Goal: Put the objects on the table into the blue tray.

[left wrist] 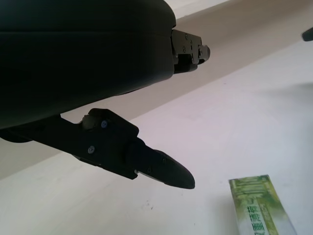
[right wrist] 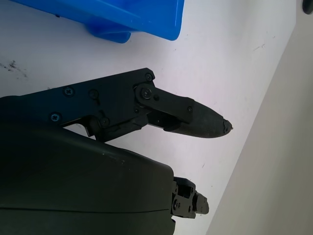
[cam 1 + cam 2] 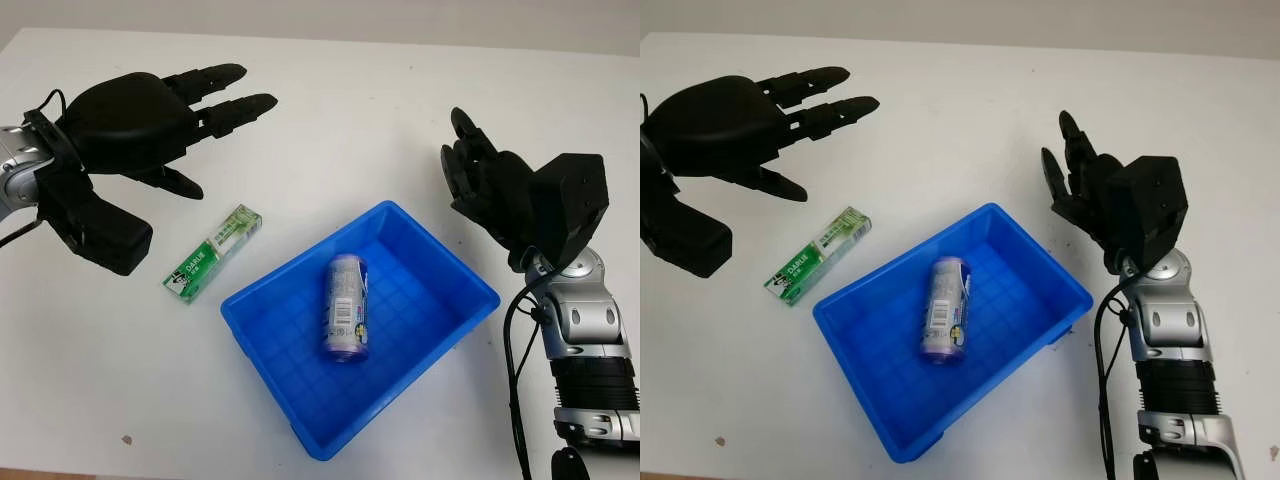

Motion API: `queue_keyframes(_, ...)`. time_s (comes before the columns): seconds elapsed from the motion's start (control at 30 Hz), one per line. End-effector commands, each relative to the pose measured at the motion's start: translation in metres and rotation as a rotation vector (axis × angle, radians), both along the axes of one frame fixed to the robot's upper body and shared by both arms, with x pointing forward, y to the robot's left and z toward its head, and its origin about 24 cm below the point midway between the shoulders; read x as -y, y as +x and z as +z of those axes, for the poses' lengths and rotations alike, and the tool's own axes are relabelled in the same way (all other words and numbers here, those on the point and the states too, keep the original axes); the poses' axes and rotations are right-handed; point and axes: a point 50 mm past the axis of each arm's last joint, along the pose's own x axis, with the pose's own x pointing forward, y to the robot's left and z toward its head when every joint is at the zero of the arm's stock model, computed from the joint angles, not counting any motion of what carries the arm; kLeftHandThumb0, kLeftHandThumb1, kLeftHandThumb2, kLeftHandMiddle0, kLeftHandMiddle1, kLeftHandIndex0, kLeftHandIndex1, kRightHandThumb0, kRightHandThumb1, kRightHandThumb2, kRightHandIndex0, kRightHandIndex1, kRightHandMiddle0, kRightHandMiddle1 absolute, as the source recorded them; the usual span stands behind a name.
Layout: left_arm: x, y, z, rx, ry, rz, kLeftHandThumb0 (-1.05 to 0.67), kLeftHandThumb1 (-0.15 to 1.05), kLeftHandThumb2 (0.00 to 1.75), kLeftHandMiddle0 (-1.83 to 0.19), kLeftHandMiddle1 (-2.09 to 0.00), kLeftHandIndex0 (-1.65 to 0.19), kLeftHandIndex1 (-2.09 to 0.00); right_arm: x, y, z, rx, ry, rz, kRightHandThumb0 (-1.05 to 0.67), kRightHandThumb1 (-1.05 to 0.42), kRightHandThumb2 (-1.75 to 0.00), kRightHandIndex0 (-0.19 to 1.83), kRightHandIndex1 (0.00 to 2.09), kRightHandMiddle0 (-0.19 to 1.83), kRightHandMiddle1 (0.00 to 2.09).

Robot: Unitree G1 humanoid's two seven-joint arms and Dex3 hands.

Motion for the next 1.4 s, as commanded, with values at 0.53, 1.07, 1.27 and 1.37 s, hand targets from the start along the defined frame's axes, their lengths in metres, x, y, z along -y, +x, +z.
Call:
queue_keyframes(0.53,-0.008,0.004,0.017,0.363,0.461,-0.393,-0.06,1.05,0.54,0.09,-0.04,0.06,-0.04,-0.006,0.003,0.005,0.005,0.024,0.008,-0.60,-1.05,-0.68,-0.18,0.04,-0.18,0.04)
queue_keyframes(1.07,-0.016,-0.012,0.012,0.181,0.597,-0.536,-0.08,1.05,0.46,0.08,-0.05,0.06,-0.05,-0.010,0.006,-0.001,0.013,0.062,0.009,-0.64,-1.05,-0.65,-0.18,0.05,-0.18,0.05)
queue_keyframes(1.27,-0.019,-0.015,0.004,0.105,0.614,-0.544,-0.07,1.05,0.44,0.08,-0.05,0.04,-0.06,-0.010,0.007,-0.003,0.020,0.086,0.007,-0.63,-1.05,-0.64,-0.19,0.05,-0.19,0.05)
queue_keyframes(1.37,-0.020,-0.016,0.001,0.081,0.642,-0.530,-0.09,1.05,0.47,0.11,-0.04,0.08,-0.04,-0.010,0.007,-0.003,0.022,0.084,0.004,-0.62,-1.05,-0.65,-0.18,0.05,-0.18,0.05)
